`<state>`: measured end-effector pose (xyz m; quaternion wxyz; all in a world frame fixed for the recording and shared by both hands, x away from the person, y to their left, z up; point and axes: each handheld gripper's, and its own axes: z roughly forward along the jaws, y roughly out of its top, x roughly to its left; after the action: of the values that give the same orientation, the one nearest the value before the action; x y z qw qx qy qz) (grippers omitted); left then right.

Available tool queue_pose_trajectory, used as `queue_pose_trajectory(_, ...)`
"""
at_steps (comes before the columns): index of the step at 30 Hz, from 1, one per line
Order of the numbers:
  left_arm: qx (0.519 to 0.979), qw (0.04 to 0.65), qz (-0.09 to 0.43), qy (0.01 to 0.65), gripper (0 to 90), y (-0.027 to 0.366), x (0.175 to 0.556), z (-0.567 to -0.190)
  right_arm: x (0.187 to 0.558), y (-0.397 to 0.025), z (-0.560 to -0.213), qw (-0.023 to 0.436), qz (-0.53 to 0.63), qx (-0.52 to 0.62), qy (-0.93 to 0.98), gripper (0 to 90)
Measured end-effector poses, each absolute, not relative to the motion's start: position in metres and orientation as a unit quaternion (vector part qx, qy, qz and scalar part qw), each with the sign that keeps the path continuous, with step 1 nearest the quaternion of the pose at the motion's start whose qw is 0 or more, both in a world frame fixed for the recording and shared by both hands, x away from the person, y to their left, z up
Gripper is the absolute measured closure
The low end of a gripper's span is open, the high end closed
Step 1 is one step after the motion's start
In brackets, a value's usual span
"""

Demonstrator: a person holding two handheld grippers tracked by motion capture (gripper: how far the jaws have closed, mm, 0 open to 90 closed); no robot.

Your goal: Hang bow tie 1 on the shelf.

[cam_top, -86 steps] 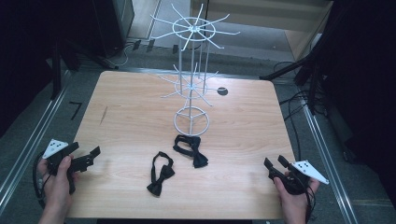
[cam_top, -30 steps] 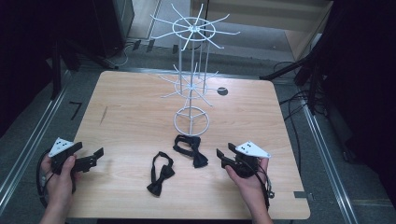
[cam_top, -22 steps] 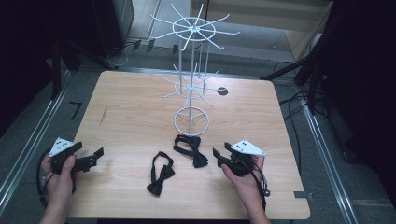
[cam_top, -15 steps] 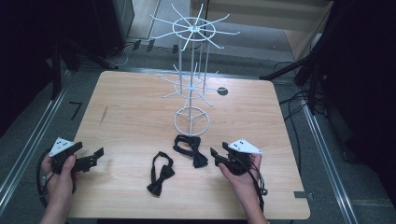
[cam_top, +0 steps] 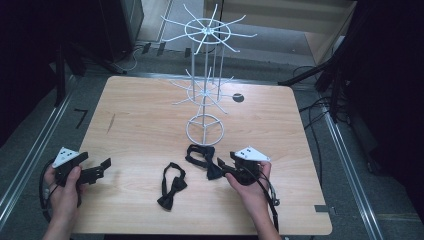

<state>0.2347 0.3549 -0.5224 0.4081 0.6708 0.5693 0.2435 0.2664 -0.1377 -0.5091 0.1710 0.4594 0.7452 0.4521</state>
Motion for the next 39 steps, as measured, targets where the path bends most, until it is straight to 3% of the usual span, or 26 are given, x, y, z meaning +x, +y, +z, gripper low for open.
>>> queue_pose_trajectory(39, 0.672, 0.408, 0.243, 0.568, 8.2, 0.355, 0.235, -0.522, 0.277, -0.108, -0.526, 0.139, 0.441, 0.466, 0.755, 46.2)
